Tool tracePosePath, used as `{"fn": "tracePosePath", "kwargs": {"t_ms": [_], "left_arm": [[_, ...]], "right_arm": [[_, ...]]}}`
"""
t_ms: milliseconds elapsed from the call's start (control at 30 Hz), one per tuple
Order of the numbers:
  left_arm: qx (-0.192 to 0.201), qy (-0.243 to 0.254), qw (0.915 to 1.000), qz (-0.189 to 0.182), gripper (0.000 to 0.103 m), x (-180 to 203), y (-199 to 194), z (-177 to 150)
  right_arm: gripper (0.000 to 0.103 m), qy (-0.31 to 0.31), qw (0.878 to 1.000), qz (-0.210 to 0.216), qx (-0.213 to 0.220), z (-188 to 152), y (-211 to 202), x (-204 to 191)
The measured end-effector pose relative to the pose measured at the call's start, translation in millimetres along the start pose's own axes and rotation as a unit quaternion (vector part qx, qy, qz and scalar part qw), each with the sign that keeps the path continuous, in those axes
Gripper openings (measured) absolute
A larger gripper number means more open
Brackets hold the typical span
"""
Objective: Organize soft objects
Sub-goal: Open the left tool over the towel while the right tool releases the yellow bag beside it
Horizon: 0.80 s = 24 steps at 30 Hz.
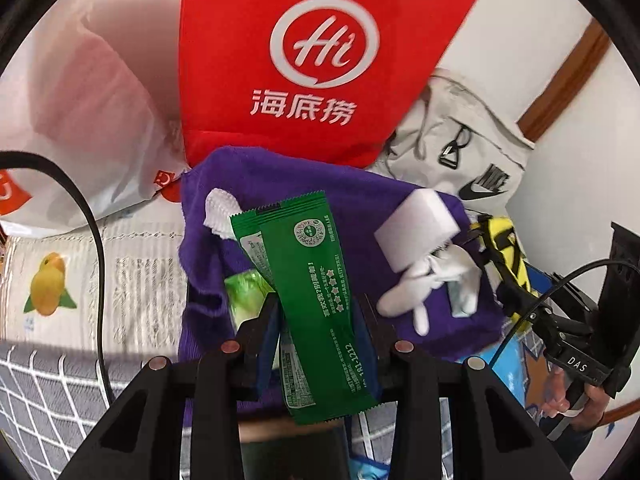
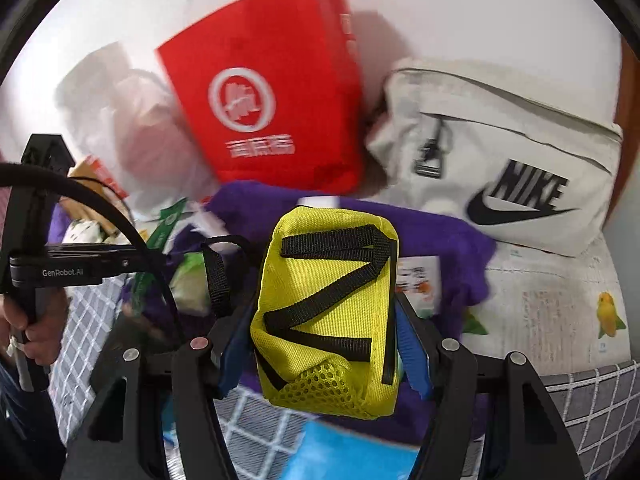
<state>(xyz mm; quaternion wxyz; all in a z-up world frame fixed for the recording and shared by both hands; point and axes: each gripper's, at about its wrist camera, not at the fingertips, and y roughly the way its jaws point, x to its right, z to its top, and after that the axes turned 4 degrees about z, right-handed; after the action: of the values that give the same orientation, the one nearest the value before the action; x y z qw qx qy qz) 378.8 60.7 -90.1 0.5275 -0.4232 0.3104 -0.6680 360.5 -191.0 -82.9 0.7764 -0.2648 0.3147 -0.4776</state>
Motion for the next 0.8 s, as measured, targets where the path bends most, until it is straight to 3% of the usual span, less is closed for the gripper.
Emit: {"fn": "tracePosePath", "kwargs": {"t_ms": [200, 433, 533, 667, 800], "left_arm": [[-0.034, 0.002, 0.9994, -0.001, 0.034, 3.9, 32.1, 14.4], [-0.063, 0.002, 0.9979, 0.015, 0.037, 10.2, 57.0, 16.9], [-0.059, 0.008, 0.9976, 0.034, 0.041, 14.1, 60.2, 18.6], [-0.044, -0.002, 0.9986, 0.028, 0.067, 17.0, 58.2, 23.3], [-0.034, -0.002, 0.9984, 0.044, 0.069, 20.1, 51.3, 26.7]], "right_arm": [[0.064, 0.008, 0.998, -0.026, -0.054, -0.3, 33.3, 22.5], [0.068, -0.016, 0.997, -0.030, -0.068, -3.6, 43.6, 20.8], [0.072, -0.019, 0.997, -0.032, -0.071, -3.6, 44.1, 19.7], [0.080, -0.019, 0.997, -0.038, -0.063, -2.2, 43.4, 23.2], [0.082, -0.012, 0.998, -0.038, -0.052, -2.0, 34.0, 29.5]]}}
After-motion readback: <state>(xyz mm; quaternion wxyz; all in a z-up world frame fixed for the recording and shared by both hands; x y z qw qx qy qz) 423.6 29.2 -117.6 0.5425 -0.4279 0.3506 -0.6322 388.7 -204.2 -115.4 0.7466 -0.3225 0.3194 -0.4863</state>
